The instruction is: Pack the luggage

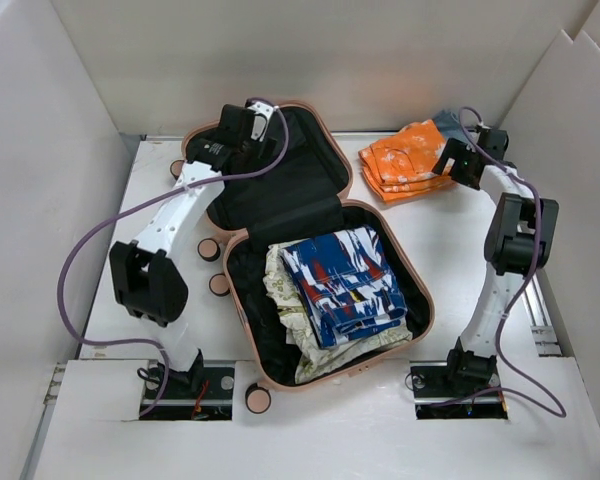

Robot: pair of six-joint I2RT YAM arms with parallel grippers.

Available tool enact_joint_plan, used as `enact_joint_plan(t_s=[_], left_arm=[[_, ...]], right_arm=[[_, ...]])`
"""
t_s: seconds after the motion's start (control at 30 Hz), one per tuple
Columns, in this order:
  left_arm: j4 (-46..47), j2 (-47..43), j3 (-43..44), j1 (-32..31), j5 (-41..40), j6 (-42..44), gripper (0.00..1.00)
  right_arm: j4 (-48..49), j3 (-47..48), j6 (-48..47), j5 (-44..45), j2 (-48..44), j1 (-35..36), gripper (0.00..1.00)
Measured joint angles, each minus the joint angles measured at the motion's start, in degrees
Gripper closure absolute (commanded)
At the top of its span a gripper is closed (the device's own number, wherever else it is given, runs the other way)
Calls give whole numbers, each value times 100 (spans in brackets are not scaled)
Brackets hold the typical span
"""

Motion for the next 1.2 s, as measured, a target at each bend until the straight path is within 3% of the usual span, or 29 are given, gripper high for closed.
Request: enact_joint_plan(t_s=[0.3, 0.67, 0.73, 0.8, 0.83, 0.9, 0.93, 1.03, 1.1, 1.2], left_arm=[[-225, 555, 114, 0, 85, -118, 26], [-247, 555, 149, 0, 85, -133, 26], [-249, 555, 151, 0, 85, -133, 26], [-249, 555, 151, 0, 85, -133, 26], [-249, 555, 151, 0, 85, -133, 26], [-247, 555, 151, 0, 85, -133, 26], [-245, 555, 151, 0, 85, -133, 26], [-245, 555, 151, 0, 85, -133, 26], [-245, 555, 151, 0, 85, -133, 26], [-245, 555, 151, 0, 85, -133, 26]], right_arm=[[330, 212, 1043, 579, 271, -33, 0], [726, 138, 1853, 442, 715, -33, 0], [876, 35, 1928, 444, 684, -33, 7], [1040, -83, 1965, 437, 664, -33, 20], [1121, -129, 1980, 409, 662, -33, 42], [1252, -234, 2085, 315, 662, -39, 67], [1329, -280, 2151, 271, 651, -57, 84], [1534, -525, 2234, 190, 498, -92, 89], [1637, -719, 2210, 190, 374, -66, 100], [1718, -1078, 2098, 136, 98, -26, 100]])
